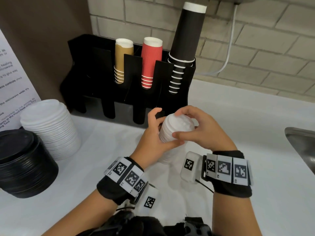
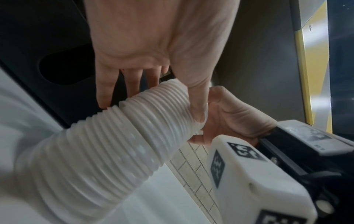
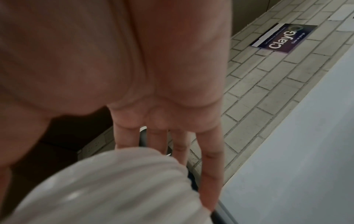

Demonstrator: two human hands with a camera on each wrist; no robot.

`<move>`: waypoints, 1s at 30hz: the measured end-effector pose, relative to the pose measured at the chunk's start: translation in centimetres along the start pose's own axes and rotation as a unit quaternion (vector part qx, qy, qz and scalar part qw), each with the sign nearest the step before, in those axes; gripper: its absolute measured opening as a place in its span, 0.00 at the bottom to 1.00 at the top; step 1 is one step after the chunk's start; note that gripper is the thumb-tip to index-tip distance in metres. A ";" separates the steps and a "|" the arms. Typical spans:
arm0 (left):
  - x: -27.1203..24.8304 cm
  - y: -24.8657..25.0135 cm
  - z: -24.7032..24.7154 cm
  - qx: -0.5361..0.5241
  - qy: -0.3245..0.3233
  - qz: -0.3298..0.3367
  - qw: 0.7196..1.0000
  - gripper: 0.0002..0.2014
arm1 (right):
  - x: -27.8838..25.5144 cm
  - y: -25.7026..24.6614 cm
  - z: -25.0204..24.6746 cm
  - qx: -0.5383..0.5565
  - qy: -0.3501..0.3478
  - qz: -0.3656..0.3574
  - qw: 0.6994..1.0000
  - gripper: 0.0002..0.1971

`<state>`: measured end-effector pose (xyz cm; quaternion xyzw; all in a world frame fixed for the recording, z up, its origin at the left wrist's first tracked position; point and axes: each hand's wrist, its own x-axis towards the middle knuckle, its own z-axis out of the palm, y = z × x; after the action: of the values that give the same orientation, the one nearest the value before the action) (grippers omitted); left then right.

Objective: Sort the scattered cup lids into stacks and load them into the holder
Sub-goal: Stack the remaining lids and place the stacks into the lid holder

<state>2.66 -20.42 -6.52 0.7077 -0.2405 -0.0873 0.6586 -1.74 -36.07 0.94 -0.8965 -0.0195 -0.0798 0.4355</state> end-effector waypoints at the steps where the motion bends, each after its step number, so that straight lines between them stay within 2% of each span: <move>1: 0.0 0.0 0.0 0.001 0.000 -0.002 1.000 0.54 | 0.0 0.1 0.0 0.001 0.000 0.003 1.000 0.23; 7: 0.1 -0.3 -0.9 0.059 -0.016 -0.026 0.998 0.54 | 0.0 0.3 0.0 0.006 -0.028 0.019 0.999 0.25; 10: 0.1 -0.4 -1.7 0.196 -0.071 -0.090 0.974 0.57 | 0.3 0.4 0.0 0.001 -0.021 0.015 1.000 0.26; 12: 0.0 -0.5 -1.6 0.238 -0.083 -0.129 0.959 0.52 | 0.5 0.6 -0.1 -0.009 -0.018 0.009 1.000 0.26; 16: 0.4 -0.6 -0.8 0.248 -0.095 -0.139 0.954 0.40 | 1.1 1.1 -0.5 -0.024 -0.013 0.011 1.000 0.30; 23: 1.7 -0.8 0.2 0.243 -0.067 -0.129 0.959 0.37 | 2.5 1.4 -1.0 -0.046 -0.008 0.022 0.999 0.33; 25: 1.8 -1.0 0.2 0.237 -0.065 -0.133 0.960 0.38 | 2.8 1.3 -1.0 -0.048 -0.018 0.023 0.998 0.33; 30: 1.4 -1.2 -1.7 0.217 -0.059 -0.139 0.965 0.48 | 3.2 1.0 -1.1 -0.070 -0.049 0.034 0.996 0.29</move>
<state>4.94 -19.51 -7.24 0.8535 -0.1912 -0.1652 0.4557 1.40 -37.67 1.40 -0.9276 -0.0044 -0.0216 0.3730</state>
